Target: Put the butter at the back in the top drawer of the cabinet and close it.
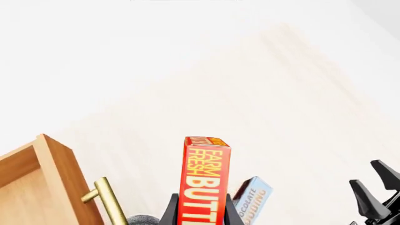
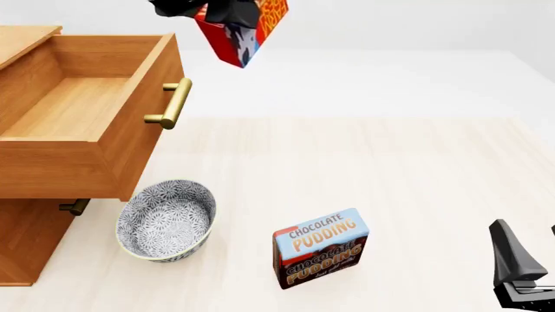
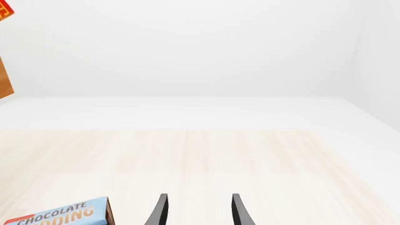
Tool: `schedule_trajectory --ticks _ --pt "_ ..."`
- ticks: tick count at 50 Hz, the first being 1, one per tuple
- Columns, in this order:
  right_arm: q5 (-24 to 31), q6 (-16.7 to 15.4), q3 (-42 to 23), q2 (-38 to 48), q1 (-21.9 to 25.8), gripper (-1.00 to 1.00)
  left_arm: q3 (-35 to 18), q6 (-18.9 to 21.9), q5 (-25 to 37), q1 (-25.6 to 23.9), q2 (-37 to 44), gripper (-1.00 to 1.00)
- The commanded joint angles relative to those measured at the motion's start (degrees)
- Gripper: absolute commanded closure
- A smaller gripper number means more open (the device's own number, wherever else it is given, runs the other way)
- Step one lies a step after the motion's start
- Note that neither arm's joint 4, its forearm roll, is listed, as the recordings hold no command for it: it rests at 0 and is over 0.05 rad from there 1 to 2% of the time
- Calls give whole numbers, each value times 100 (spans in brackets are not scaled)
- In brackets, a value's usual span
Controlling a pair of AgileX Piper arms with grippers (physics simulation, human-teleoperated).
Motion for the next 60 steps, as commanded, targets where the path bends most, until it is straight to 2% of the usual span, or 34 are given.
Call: schedule_trajectory --ticks 1,19,36,50,54,60 --pt "0 0 0 0 0 -100 14 198 107 322 -351 100" --pt "0 0 0 0 0 -100 89 328 423 887 -863 100" --pt "0 0 0 0 0 -100 716 491 569 1540 -1598 100" --pt "0 0 0 0 0 -100 1025 458 526 1803 -1850 100" --pt "0 0 0 0 0 -100 1310 453 514 1995 -2026 100" --pt "0 0 0 0 0 -100 1431 439 532 2184 -2136 100"
